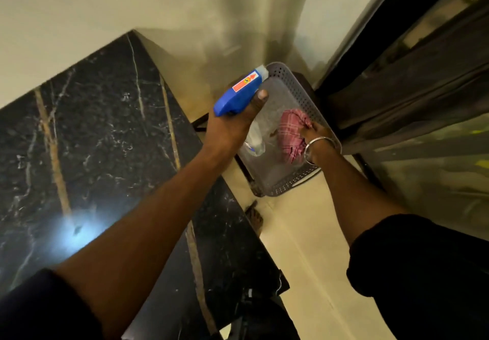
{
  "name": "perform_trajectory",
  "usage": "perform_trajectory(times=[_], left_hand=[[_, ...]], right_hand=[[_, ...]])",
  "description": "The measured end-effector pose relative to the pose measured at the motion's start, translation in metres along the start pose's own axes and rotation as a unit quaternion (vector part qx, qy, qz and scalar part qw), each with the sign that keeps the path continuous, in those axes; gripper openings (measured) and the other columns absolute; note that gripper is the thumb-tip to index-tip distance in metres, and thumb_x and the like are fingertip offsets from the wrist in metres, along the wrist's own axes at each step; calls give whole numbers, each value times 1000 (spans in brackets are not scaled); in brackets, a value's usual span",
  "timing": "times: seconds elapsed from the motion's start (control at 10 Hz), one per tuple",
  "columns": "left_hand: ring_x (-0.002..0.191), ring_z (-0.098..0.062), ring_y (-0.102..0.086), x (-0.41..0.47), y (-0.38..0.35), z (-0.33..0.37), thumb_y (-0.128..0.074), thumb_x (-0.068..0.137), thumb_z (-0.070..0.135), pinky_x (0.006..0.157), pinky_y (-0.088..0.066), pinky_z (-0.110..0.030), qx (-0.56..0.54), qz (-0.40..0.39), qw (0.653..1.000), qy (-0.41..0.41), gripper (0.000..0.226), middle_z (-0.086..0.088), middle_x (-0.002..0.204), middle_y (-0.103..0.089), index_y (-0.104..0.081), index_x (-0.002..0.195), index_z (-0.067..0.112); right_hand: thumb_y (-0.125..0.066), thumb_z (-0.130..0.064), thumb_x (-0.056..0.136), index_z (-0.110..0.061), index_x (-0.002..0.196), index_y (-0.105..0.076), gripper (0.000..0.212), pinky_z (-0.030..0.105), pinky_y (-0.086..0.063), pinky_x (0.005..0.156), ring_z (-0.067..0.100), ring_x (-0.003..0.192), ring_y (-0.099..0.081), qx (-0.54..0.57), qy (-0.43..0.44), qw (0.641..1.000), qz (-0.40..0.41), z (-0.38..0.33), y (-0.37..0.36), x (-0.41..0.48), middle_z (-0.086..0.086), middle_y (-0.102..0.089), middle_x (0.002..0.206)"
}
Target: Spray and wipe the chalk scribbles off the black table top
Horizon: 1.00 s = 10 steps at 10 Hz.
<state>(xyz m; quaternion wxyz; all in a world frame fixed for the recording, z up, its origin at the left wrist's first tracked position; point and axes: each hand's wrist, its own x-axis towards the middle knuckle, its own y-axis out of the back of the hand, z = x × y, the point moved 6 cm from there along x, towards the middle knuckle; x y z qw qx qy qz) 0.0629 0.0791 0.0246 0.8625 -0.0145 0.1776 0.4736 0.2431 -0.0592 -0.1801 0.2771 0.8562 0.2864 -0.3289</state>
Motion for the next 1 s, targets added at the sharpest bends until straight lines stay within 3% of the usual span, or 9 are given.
perform_trajectory(times=[0.1,0.3,0.4,0.5,0.6,0.7,0.8,0.9,1.0], left_hand=[[75,-19,-56,13,-17,-25,-71,83,45,75,-54,-41,17,-5,1000,25,28,-10,82,-57,-59,89,20],[59,-8,-48,29,-30,-49,-73,70,64,62,-43,-20,28,-8,998,50,60,1,66,-49,-57,90,10],[74,-24,-60,29,-37,-57,-72,84,34,59,-45,-12,28,-15,998,47,59,-27,90,-63,-56,116,-13],[96,-27,-58,33,-36,-65,-66,92,10,67,-51,-24,37,-9,998,41,49,-40,122,-54,-48,129,-16],[88,-10,-63,34,-37,-64,-66,92,7,67,-47,-8,43,-29,998,39,48,-36,123,-56,-48,132,-13],[101,-19,-64,33,-39,-74,-68,89,-2,73,-50,-9,26,-53,998,35,51,-35,128,-54,-46,134,-13],[99,-17,-63,32,-39,-77,-78,82,8,85,-52,-12,58,-48,996,55,61,-19,128,-61,-50,135,-3],[116,-8,-52,31,-32,-74,-83,76,6,88,-47,-5,52,-64,995,63,86,-3,138,-52,-37,148,8],[142,-19,-36,19,-19,-65,-89,68,18,105,-40,-18,127,-91,986,60,119,-5,158,-32,-11,158,15]], right_hand=[[-66,-24,86,-16,123,-63,38,54,-48,97,35,106,-62,-28,9,1000,-7,33,2,52,13,-67,118],[-60,-29,91,-16,126,-62,37,41,-45,97,35,113,-59,-200,74,974,81,9,12,26,12,-65,124],[-55,-36,95,-10,135,-50,48,43,-41,97,37,122,-51,-316,100,934,136,8,9,16,19,-55,133],[-53,-41,94,-8,141,-41,58,46,-40,98,40,125,-47,-340,106,922,149,8,7,13,22,-49,137],[-56,-42,93,-8,138,-43,57,47,-44,93,41,120,-52,-370,102,910,157,5,13,8,22,-53,132],[-60,-44,91,-9,135,-46,58,46,-46,91,40,118,-54,-395,113,899,152,0,18,2,21,-56,130],[-65,-44,86,-9,132,-47,61,47,-48,89,41,114,-57,-396,103,900,151,-7,22,-8,21,-57,127],[-66,-36,86,-7,131,-47,57,46,-49,87,42,112,-58,-387,120,899,167,-19,21,-21,22,-57,125],[-64,-26,85,-6,127,-50,48,44,-48,88,40,114,-55,-385,172,891,169,-34,18,-42,21,-54,128]])
